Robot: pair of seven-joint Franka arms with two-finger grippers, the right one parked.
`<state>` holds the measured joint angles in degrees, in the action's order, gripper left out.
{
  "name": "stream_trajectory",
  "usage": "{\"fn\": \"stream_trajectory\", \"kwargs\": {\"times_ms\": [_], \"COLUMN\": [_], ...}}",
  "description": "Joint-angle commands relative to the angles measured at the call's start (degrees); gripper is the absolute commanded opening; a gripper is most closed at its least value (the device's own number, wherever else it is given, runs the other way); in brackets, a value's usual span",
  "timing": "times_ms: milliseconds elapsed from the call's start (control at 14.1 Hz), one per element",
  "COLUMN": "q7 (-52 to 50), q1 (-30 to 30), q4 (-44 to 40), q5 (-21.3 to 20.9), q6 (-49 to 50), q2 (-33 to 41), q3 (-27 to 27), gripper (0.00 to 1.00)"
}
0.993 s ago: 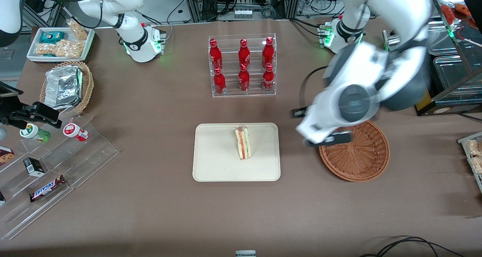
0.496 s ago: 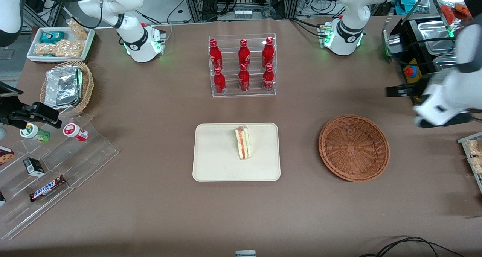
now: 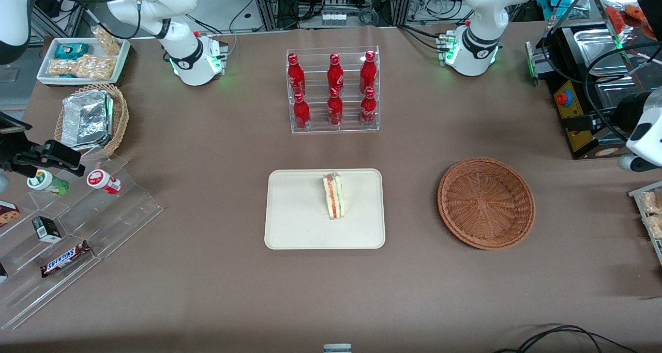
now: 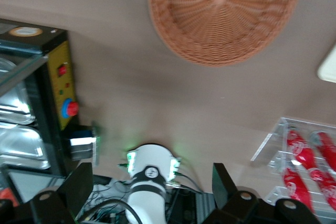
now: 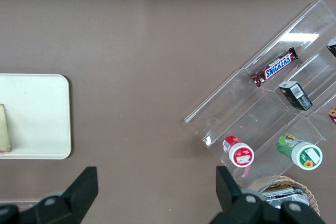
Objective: Place sandwich from basket to tray
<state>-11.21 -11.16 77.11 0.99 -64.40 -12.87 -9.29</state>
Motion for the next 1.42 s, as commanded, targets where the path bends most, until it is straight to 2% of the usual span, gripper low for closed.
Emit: {"fn": "stream_trajectory", "kwargs": {"times_ms": [0, 142, 355, 426, 709, 851, 922, 1348], "q7": [-1.5, -1.4, -0.9, -0.1, 4.4, 3.2, 2.7, 2.5], "q1": [-0.4, -0.1, 0.2, 0.0, 1.5, 4.5, 4.8, 3.3], "q4": [-1.3, 1.9, 15.9, 16.7, 12.3, 12.1, 12.0, 9.3], "q5": [2.1, 1.6, 1.3, 1.3, 1.0, -4.3, -4.5, 0.7], "q6": [-0.1, -0.1, -7.7, -7.8, -5.4, -5.9, -5.9, -6.4], "q2": [1.4, 4.5, 14.7, 16.3, 15.7, 15.5, 15.7, 15.5], "q3": [-0.8, -1.1, -1.1, -1.0, -0.6, -0.6, -0.6, -0.6], "gripper": [1.0, 1.0, 1.0, 1.0, 1.0, 1.0, 1.0, 1.0]}}
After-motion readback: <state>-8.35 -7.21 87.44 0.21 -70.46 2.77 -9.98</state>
